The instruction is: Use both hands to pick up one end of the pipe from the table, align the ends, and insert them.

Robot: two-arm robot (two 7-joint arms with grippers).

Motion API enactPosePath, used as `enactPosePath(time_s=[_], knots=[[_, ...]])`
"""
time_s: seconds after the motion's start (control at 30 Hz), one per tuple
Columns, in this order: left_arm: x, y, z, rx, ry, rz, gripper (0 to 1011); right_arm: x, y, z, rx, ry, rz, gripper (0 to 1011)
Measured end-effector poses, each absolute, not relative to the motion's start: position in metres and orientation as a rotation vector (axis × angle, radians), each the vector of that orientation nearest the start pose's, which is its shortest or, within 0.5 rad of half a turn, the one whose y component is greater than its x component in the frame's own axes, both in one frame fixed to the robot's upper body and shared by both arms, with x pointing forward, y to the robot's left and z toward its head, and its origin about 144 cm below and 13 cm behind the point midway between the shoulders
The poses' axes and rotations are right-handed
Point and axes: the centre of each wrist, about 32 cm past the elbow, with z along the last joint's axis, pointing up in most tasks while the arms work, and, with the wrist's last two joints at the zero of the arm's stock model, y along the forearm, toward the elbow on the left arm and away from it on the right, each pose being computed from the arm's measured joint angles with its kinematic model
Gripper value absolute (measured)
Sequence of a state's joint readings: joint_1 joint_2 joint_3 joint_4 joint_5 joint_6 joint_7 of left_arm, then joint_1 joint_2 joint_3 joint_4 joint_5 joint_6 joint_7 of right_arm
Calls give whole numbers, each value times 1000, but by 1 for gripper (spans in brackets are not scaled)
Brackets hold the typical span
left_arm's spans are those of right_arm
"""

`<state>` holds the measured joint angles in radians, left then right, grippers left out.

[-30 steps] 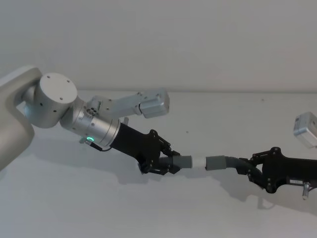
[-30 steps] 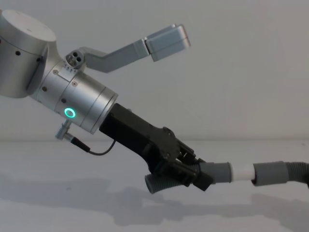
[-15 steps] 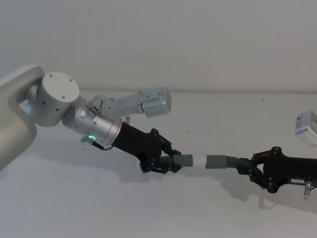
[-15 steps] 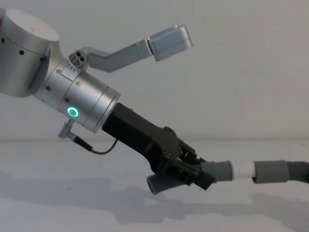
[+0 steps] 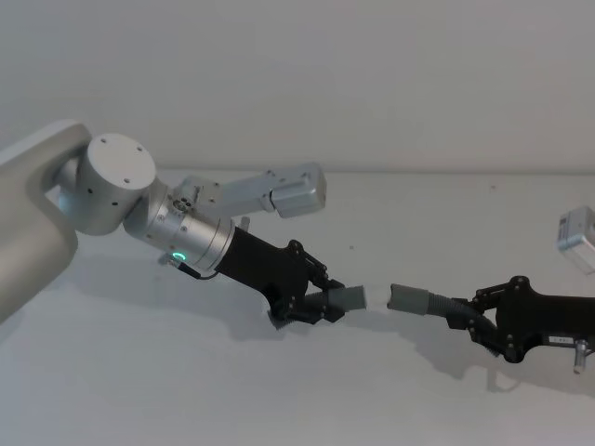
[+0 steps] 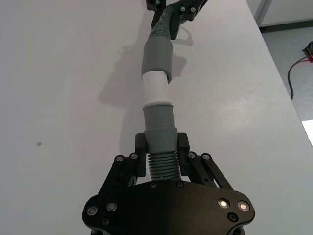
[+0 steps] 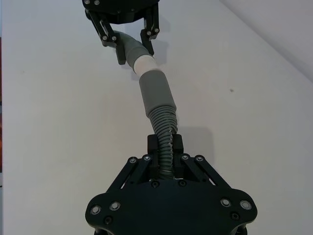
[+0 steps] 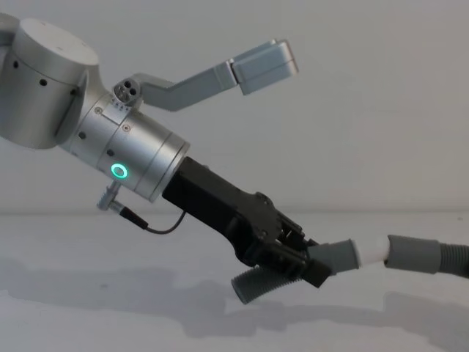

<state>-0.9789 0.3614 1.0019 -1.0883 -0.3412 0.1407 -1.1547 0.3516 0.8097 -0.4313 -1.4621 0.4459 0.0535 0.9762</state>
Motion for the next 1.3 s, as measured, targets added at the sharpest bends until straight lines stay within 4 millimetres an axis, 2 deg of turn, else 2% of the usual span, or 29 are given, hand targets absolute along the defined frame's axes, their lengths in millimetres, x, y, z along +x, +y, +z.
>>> enactPosePath(time_s=[1.3], knots=[[635,157,1290,614,-149,-109,348,522,-377,1235,-423,-75,-357,141]])
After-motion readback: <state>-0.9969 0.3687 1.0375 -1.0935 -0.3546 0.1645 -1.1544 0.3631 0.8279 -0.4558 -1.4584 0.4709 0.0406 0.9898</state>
